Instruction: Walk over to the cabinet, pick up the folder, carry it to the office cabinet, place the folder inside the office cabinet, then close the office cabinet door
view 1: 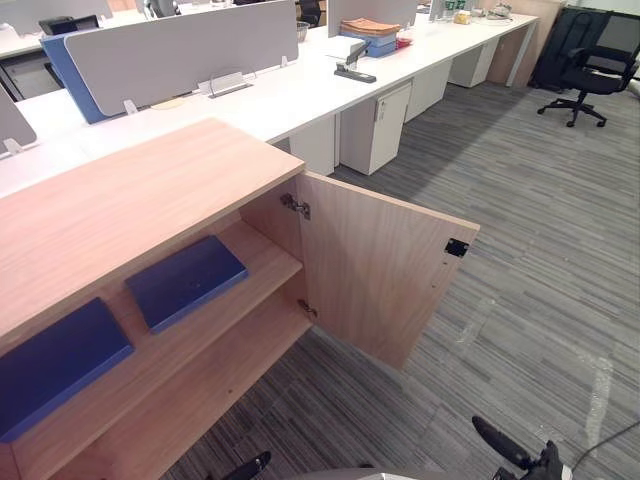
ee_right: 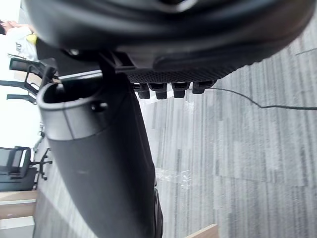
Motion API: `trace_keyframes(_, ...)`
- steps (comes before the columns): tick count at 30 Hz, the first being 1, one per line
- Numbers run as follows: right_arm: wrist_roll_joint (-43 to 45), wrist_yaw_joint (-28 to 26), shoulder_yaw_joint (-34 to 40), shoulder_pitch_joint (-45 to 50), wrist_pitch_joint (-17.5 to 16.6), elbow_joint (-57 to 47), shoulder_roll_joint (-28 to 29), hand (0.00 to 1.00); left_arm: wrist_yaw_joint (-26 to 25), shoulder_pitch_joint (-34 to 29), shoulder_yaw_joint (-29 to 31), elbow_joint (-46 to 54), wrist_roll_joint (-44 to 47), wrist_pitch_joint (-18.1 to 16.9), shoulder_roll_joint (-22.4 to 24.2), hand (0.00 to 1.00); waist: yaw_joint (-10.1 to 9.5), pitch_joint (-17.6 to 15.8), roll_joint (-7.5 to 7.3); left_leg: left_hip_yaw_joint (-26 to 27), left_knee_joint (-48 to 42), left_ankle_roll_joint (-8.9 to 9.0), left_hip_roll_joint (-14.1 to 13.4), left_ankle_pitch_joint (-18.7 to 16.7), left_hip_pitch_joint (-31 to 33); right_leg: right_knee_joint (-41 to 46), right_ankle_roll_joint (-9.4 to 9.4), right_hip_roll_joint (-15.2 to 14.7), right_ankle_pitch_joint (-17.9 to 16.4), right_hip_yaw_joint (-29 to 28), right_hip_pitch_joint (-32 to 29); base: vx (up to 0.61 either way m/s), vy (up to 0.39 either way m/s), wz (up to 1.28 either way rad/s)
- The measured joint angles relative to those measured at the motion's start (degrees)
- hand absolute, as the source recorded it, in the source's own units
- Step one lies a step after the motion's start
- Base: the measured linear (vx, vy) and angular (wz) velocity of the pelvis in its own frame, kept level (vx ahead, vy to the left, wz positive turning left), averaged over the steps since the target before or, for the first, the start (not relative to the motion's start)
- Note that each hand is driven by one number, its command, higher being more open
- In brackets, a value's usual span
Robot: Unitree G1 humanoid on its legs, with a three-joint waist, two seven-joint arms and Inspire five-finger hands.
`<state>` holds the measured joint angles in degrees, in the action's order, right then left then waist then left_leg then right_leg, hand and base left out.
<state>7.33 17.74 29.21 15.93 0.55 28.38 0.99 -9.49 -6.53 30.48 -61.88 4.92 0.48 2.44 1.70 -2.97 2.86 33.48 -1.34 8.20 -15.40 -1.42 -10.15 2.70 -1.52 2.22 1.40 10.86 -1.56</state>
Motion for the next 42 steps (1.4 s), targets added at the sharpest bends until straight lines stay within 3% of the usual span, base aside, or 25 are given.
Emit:
trace_keyframes(7, -0.36, 1.13, 1.18, -6.16, -1.58, -4.50, 0.42, 1.00, 0.05, 0.06, -2.32, 0.00, -0.01, -0.01, -0.35, 1.00, -0.53, 0.00, 0.89, -1.70, 0.25, -1.39, 0.99, 0.96, 0.42, -0.12, 0.07, -1.02, -0.53, 1.36, 0.68, 0.01, 0.020, 0.12)
trace_keyframes(16, -0.71, 0.21, -2.25, -13.39, -2.15, -4.40, -6.69, 1.00, 0.69, -2.13, -4.89, -0.08, -1.06, -0.03, -2.10, 1.00, -1.59, -1.16, 1.66, -6.53, 0.12, -2.11, 1.62, 1.49, 1.32, -0.70, 0.68, -2.30, -0.97, 5.27, 2.61, -0.04, 0.003, 0.26)
trace_keyframes(23, -0.62, -1.48, -8.89, -20.35, -3.28, 0.44, -11.92, 1.00, 1.26, -4.38, -4.90, -0.28, -1.04, 0.03, -2.60, 1.00, -3.41, -1.35, 1.37, -8.78, 0.04, -2.09, 1.66, 1.46, 2.12, -1.19, 0.67, -2.47, -0.45, 6.87, 3.08, -0.03, 0.005, 0.12)
trace_keyframes(37, 4.81, -2.93, -13.06, -32.83, -3.73, 14.31, -20.24, 1.00, 1.36, -4.19, -5.68, -0.27, -1.04, -0.02, -2.99, 1.00, -3.25, -2.02, 2.43, -11.16, -0.12, -2.03, 1.88, 1.40, 2.67, -1.74, 0.69, -2.84, -0.29, 8.99, 4.15, -0.01, 0.005, 0.07)
trace_keyframes(42, 6.47, -7.04, -18.17, -33.30, -3.71, 16.97, -24.58, 1.00, 1.47, -4.38, -5.67, -0.29, -1.06, -0.01, -3.70, 1.00, -2.65, -2.30, 2.36, -11.34, -0.18, -2.03, 1.90, 1.40, 2.77, -1.66, 0.68, -2.87, -0.30, 9.10, 4.12, 0.00, 0.000, 0.01)
